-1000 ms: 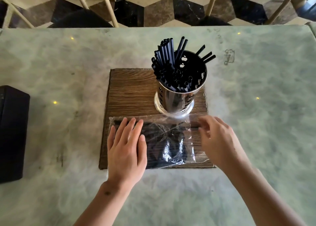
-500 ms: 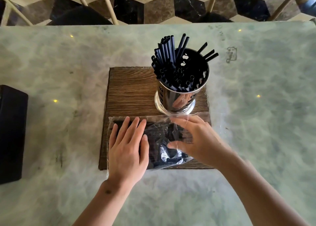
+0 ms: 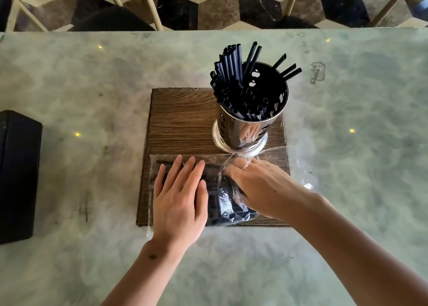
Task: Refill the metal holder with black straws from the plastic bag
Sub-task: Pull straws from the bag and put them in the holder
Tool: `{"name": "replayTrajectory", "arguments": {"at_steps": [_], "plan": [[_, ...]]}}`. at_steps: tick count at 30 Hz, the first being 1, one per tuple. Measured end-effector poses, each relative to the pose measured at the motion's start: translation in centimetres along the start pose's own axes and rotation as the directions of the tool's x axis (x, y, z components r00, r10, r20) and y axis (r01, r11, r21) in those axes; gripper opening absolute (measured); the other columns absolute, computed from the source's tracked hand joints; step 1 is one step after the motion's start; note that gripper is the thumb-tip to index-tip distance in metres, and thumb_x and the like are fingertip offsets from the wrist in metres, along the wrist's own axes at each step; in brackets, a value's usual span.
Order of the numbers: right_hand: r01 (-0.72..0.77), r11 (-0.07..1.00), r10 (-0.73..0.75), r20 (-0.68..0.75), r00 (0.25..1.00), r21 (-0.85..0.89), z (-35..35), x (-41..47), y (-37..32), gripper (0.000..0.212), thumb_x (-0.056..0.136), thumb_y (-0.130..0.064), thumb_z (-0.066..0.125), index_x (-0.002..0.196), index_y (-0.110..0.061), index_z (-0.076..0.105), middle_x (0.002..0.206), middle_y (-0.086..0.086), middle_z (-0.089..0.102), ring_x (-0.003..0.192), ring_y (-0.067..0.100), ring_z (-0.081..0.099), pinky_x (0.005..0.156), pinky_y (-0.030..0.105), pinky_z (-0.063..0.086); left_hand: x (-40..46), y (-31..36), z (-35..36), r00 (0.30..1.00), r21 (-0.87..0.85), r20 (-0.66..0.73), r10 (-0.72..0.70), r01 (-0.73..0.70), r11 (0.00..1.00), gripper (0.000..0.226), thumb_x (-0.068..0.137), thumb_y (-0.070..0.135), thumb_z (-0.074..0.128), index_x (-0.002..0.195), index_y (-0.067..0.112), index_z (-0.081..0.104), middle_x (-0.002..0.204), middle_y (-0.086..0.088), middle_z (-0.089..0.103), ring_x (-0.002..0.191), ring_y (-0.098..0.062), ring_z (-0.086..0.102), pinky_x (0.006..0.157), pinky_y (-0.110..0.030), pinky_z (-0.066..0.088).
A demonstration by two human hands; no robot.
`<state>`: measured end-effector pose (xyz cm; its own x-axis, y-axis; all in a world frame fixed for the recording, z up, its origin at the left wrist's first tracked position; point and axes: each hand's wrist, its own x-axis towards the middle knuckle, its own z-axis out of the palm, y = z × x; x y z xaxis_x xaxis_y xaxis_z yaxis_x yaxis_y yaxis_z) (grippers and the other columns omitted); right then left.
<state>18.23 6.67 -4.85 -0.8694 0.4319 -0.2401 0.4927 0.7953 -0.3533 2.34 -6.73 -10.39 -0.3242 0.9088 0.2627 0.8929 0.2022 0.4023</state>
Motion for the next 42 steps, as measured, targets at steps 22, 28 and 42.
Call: {"name": "replayTrajectory", "arguments": {"at_steps": [22, 28, 42], "plan": [[-0.241, 0.743, 0.418, -0.152, 0.895, 0.624, -3.3, -4.4, 0.7, 0.026, 0.076, -0.032, 0.090, 0.095, -0.032, 0.072, 0.079, -0.023, 0.073, 0.074, -0.007, 0.067, 0.067, 0.007, 0.046, 3.0, 2.4, -1.2, 0.978, 0.020, 0.171, 0.118, -0.123, 0.992, 0.030, 0.079, 0.014, 0.073, 0.108, 0.010, 0.065, 0.100, -0.005, 0.067, 0.094, -0.032, 0.065, 0.084, -0.045, 0.053], [0.101, -0.119, 0.626, -0.004, 0.780, 0.988, -0.5, -5.0, -2.2, 0.031, 0.073, -0.017, 0.085, 0.101, -0.019, 0.074, 0.093, 0.004, 0.079, 0.088, 0.015, 0.073, 0.078, 0.023, 0.055, 2.6, 2.2, -1.2, 0.965, -0.097, 0.232, 0.125, -0.104, 0.990, 0.022, 0.092, 0.020, 0.060, 0.112, 0.012, 0.063, 0.106, -0.002, 0.065, 0.098, -0.030, 0.061, 0.087, -0.041, 0.048], [0.114, 0.027, 0.955, -0.059, 0.290, 0.993, 0.3, -2.2, -7.0, 0.035, 0.084, -0.058, 0.061, 0.078, -0.026, 0.073, 0.071, -0.012, 0.073, 0.069, 0.002, 0.067, 0.063, 0.014, 0.048, 1.2, 1.1, -0.9, 0.963, -0.113, 0.197, 0.184, -0.165, 0.980, 0.072, 0.094, 0.057, 0.062, 0.146, 0.009, 0.050, 0.141, -0.006, 0.061, 0.134, -0.026, 0.055, 0.117, -0.046, 0.040]]}}
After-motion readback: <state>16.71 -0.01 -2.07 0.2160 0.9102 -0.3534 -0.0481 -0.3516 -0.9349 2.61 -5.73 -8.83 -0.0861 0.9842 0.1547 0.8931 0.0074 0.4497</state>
